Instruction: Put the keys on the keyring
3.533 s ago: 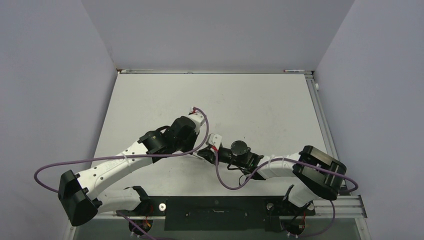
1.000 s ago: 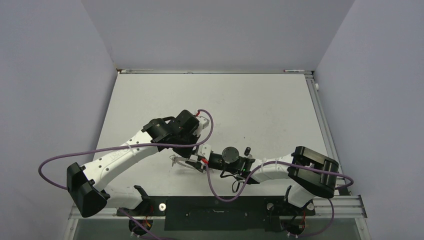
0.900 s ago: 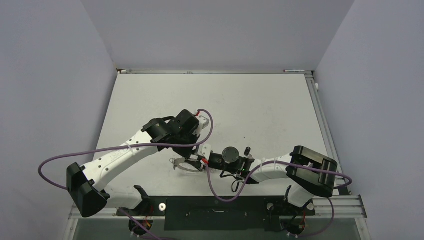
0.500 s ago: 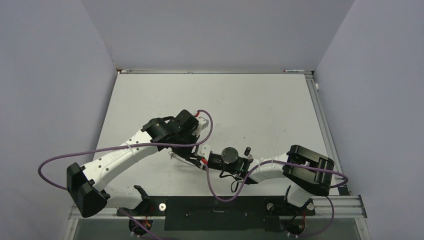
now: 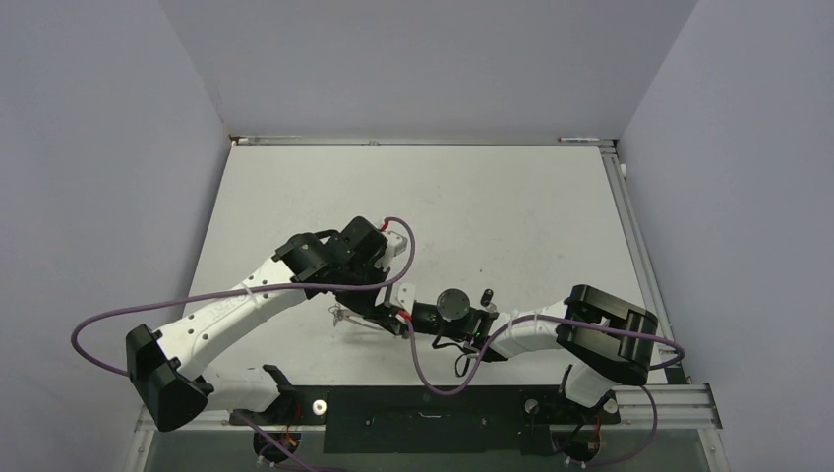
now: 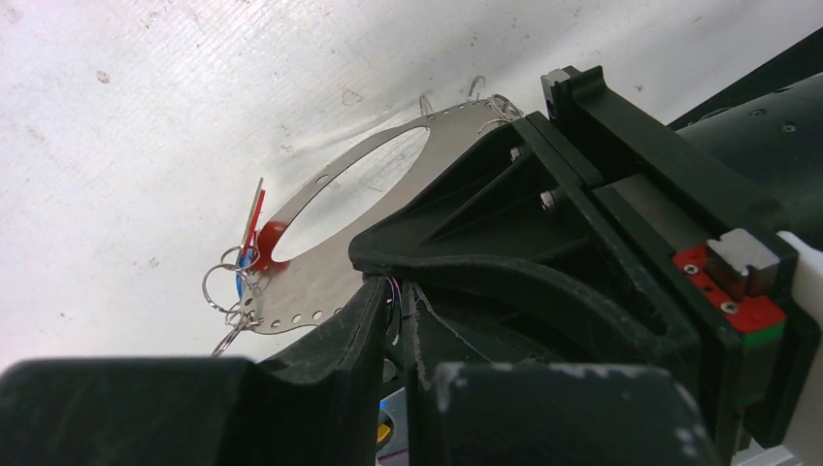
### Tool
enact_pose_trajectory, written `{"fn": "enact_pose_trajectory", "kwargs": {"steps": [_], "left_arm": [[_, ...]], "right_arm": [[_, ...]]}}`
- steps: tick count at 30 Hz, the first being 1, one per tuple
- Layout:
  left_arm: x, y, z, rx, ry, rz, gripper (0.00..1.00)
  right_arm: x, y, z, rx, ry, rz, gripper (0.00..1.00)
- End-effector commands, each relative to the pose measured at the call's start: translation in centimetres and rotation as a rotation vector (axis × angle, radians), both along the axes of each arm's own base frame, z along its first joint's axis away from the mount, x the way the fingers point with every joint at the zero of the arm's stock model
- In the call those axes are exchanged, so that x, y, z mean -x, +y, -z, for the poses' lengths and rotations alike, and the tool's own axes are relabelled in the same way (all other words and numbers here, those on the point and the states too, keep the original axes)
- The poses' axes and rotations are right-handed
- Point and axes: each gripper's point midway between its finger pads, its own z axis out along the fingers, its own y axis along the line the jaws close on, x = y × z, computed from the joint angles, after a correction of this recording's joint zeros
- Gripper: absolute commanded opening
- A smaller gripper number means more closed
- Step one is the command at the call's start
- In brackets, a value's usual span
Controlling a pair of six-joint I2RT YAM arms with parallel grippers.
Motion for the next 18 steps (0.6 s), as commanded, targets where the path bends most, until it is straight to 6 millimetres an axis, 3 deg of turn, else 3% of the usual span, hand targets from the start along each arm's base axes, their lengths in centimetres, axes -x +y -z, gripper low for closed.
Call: {"fn": "enact_pose_trajectory", "kwargs": {"steps": [1, 10, 15, 18], "left_arm": [[-1.3, -1.6, -3.9, 0.147, -0.098, -0.03, 0.1], [-1.5, -1.3, -6.5, 0.223, -0.16, -0.06, 0.31], [-1.4, -1.4, -9.6, 0.333, -0.264, -0.035, 0.4], [-1.2, -1.0, -10.7, 0.413, -0.361, -0.006, 0.41]], "right_arm": [[1.6, 1.0, -3.7, -0.122, -0.017, -0.093, 0.05], [2.0, 0.8, -4.9, -0.169, -0.016, -0.104, 0.05], [1.8, 0.6, -5.6, -0.19, -0.002, -0.085, 0.05], [1.4, 0.4, -6.3, -0.197, 0.018, -0.062, 0.05]]}}
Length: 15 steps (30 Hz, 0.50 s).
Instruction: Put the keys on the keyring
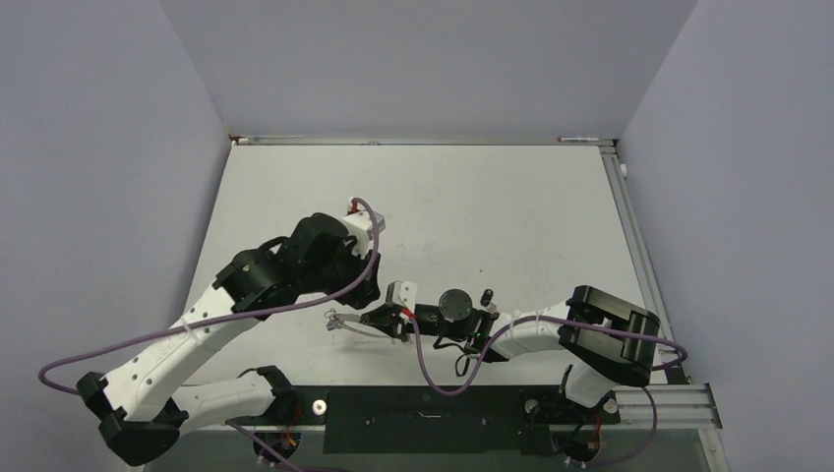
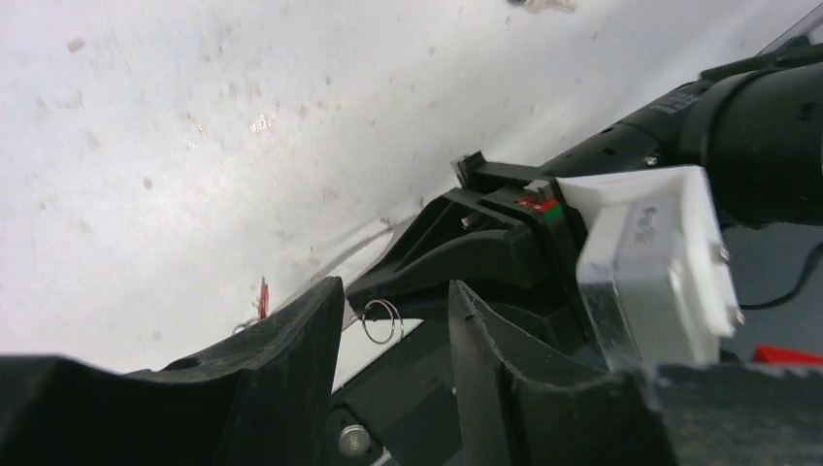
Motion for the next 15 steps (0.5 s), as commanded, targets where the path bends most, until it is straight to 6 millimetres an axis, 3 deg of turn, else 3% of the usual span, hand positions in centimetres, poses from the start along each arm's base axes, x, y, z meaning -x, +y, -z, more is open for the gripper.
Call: {"fn": "enact_pose_trajectory", "kwargs": {"steps": [1, 6, 11, 15], "left_arm": [[-0.7, -0.3, -4.7, 0.191, -0.233, 0.028, 0.42], [-0.3, 0.7, -6.6, 0.337, -0.523, 0.103, 0.43], [1.8, 0.7, -8.6, 0.56, -0.771, 0.201, 0.42], [2.5, 0.5, -8.0, 0.589, -0.849, 0.262, 0.4]], "right_arm": [[-0.1, -0.1, -5.7, -0.154, -0.016, 0.009, 0.05], [-1.9, -1.1, -7.9, -0.186, 0.115, 0.067, 0.05], [-2.7, -2.2, -10.1, -0.247, 0.253, 0.095, 0.05], [-3.1, -2.5, -11.0, -0.248, 0.34, 0.119, 0.05]]}}
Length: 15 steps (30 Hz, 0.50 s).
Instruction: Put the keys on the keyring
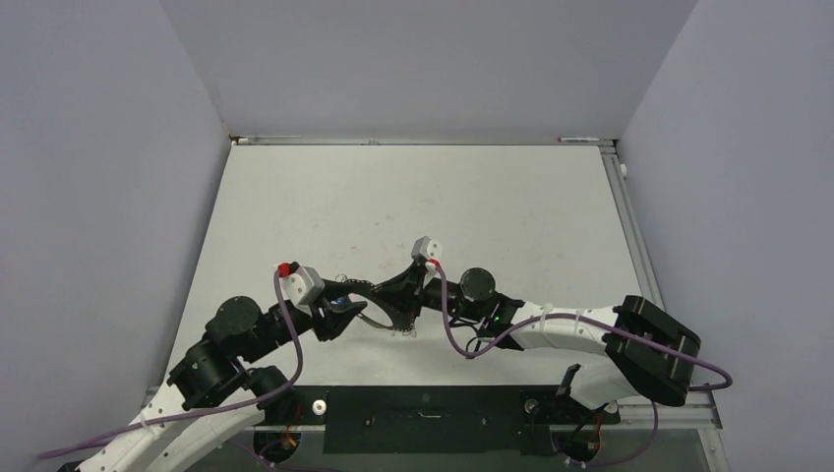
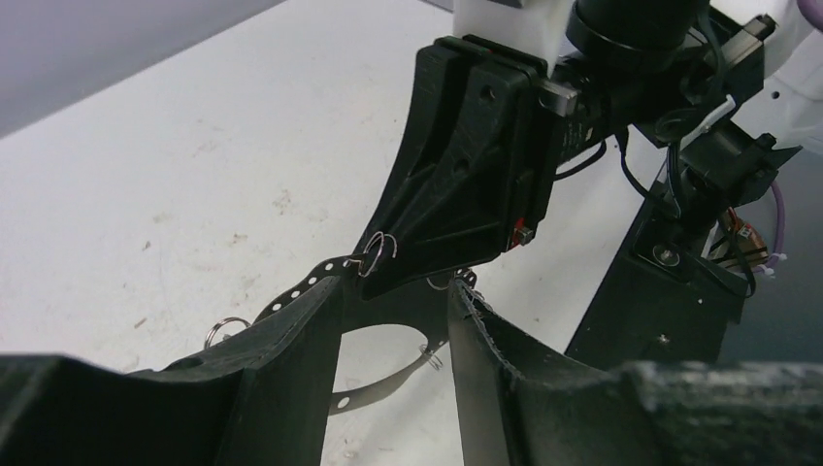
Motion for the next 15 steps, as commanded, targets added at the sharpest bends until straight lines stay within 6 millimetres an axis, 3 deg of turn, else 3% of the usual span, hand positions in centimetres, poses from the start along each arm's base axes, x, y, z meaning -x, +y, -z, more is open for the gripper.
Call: {"fn": "enact_pose_trajectory", "kwargs": {"steps": [1, 5, 15], "left_arm": [[0.4, -1.4, -4.0, 0.121, -0.238, 0.09, 0.39], [1.2, -2.2, -2.9, 0.085, -0.315, 0.174, 0.3], [1.1, -2.1, -1.4, 0.05, -0.442, 0.186, 0.26]], "right_arm": [[0.0, 0.0, -5.4, -0.129, 0.089, -0.002, 0.05], [0.5, -0.3, -6.7, -0.157, 0.109, -0.021, 0.05], [1.7, -0.9, -7.6, -0.183, 0.115, -0.049, 0.05]]}}
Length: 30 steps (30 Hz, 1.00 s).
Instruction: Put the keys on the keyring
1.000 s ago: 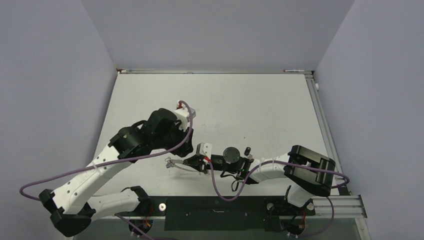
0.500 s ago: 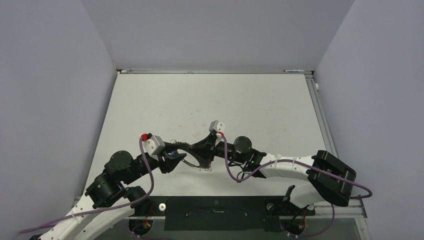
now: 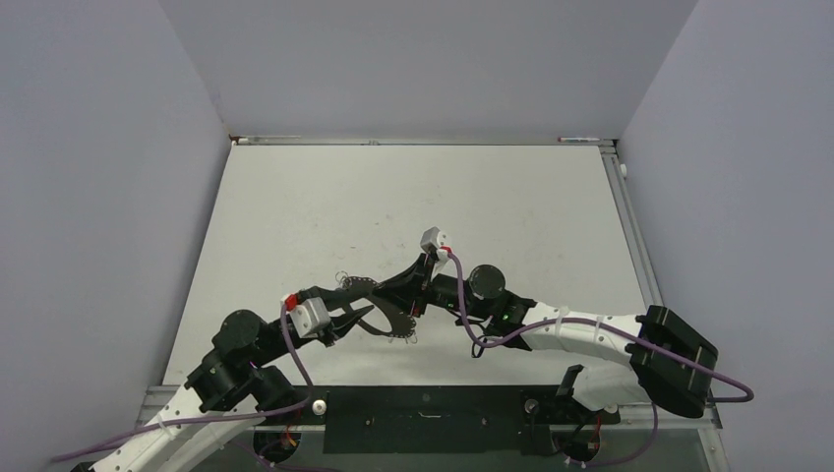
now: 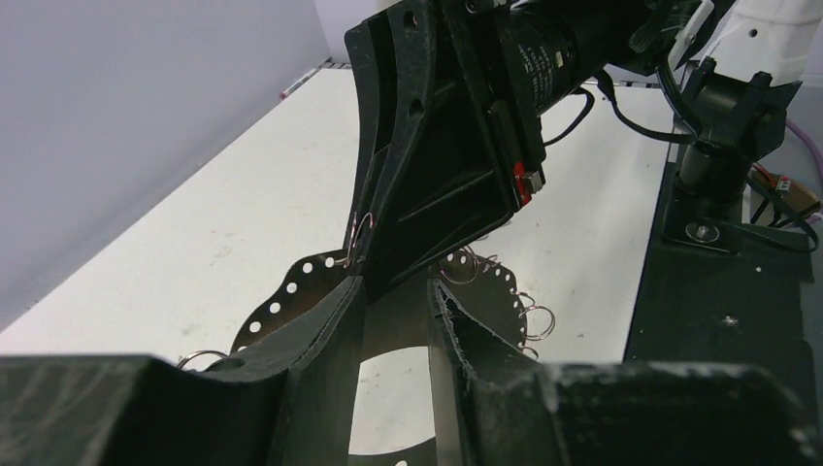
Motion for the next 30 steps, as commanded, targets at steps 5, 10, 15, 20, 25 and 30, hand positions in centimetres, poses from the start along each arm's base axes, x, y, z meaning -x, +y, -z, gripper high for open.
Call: {"fn": "enact_pose_trajectory", "kwargs": {"steps": [5, 10, 15, 20, 25, 30], "left_arm": [[-0.2, 0.0, -2.2, 0.054, -0.184, 0.001, 0.24], [-0.5, 0.1, -2.3, 0.057, -0.198, -0.016, 0.22], [-0.7, 0.5, -2.7, 0.068, -0.216, -0.038, 0.2], [-0.7, 0.2, -2.2, 0.053, -0.206, -0.029, 0.19], [-0.5, 0.0, -2.0, 0.051, -0.199, -0.012, 0.19], [-0.5, -0.1, -1.7, 0.044, -0.191, -0.005, 0.19]], "right_arm": [[1.3, -0.2, -4.2, -0.118, -0.047, -0.047, 0.05], [1.7, -0.1, -4.4, -0.121, -0.058, -0.063, 0.05], [1.9, -0.1, -4.2, -0.12, -0.06, -0.07, 0.05], [2.6, 0.1, -4.5, -0.128, -0.069, -0.09, 0.05], [2.8, 0.2, -4.8, -0.132, -0.07, -0.096, 0.05], [3.0, 0.3, -5.0, -0.134, -0.072, -0.101, 0.05]]}}
